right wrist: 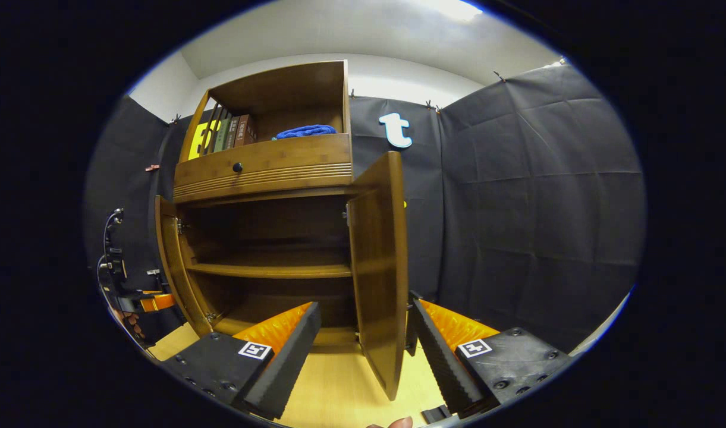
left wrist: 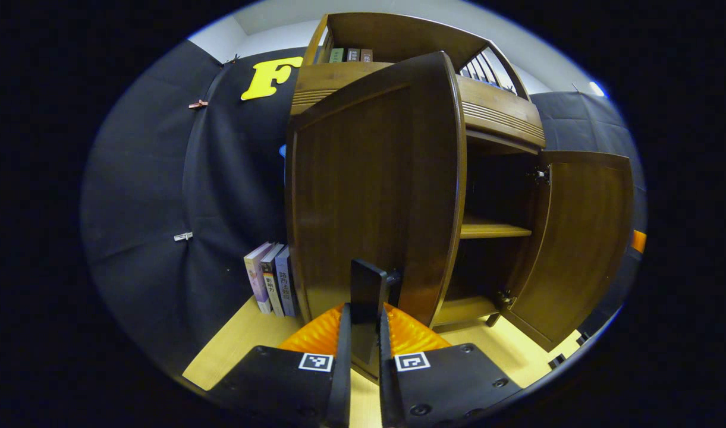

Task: Open the right door of the double-door shoe cabinet with the right hand, and open the left door with the left hand.

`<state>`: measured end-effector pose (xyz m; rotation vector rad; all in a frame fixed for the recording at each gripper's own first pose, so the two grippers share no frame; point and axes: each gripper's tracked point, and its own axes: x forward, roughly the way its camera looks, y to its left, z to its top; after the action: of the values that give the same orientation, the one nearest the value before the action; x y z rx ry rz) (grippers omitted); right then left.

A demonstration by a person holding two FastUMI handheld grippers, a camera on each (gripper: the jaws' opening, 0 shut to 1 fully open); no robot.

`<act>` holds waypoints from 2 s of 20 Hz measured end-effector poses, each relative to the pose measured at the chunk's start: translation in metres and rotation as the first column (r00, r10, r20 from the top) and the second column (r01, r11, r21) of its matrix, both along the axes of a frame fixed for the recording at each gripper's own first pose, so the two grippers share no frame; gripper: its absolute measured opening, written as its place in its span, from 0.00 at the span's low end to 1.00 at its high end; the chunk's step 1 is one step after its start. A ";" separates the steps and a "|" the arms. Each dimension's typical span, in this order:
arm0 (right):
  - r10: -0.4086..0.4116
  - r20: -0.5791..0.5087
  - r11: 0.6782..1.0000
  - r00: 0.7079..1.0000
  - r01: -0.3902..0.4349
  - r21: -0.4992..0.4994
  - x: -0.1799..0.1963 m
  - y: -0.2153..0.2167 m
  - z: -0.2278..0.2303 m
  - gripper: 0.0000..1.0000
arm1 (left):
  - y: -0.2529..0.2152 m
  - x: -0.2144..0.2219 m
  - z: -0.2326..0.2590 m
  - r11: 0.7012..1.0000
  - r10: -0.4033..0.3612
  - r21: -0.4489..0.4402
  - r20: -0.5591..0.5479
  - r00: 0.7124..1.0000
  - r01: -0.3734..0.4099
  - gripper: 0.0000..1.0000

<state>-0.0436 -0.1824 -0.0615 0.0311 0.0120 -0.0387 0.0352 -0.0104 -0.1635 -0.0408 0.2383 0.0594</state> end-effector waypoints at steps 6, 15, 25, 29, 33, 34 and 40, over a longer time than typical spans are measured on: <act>0.027 0.009 1.000 1.000 -0.027 0.000 -0.001 0.038 -0.002 0.98 | 0.030 -0.020 -0.001 1.000 0.001 -0.025 0.008 1.000 -0.001 0.18; 0.029 0.015 1.000 0.999 -0.029 0.002 -0.005 0.069 -0.005 0.98 | 0.097 -0.043 -0.002 1.000 0.004 -0.015 0.011 1.000 -0.003 0.10; 0.062 0.016 0.998 0.998 -0.063 0.017 -0.003 0.107 -0.009 1.00 | 0.140 -0.043 -0.006 0.997 -0.012 -0.072 0.011 1.000 0.013 0.08; 0.063 0.003 0.998 0.998 -0.063 0.018 -0.004 0.103 -0.010 1.00 | 0.142 -0.047 -0.005 0.998 0.010 -0.059 0.009 1.000 -0.010 0.08; 0.072 -0.005 0.997 0.997 -0.072 0.032 -0.009 0.099 -0.010 0.98 | 0.143 -0.053 -0.004 0.996 0.037 -0.080 0.007 0.999 -0.037 0.08; 0.074 -0.006 0.997 0.997 -0.073 0.031 -0.010 0.099 -0.009 0.98 | 0.144 -0.057 -0.004 0.996 0.047 -0.074 0.005 0.999 -0.046 0.09; 0.102 -0.003 0.994 0.995 -0.102 0.028 -0.016 0.106 -0.009 1.00 | 0.139 -0.092 0.003 0.998 0.060 -0.023 0.014 0.998 -0.060 0.16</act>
<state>-0.0598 -0.0761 -0.0702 0.0586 0.0184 0.0634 -0.0569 0.1282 -0.1602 -0.0706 0.2230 0.1161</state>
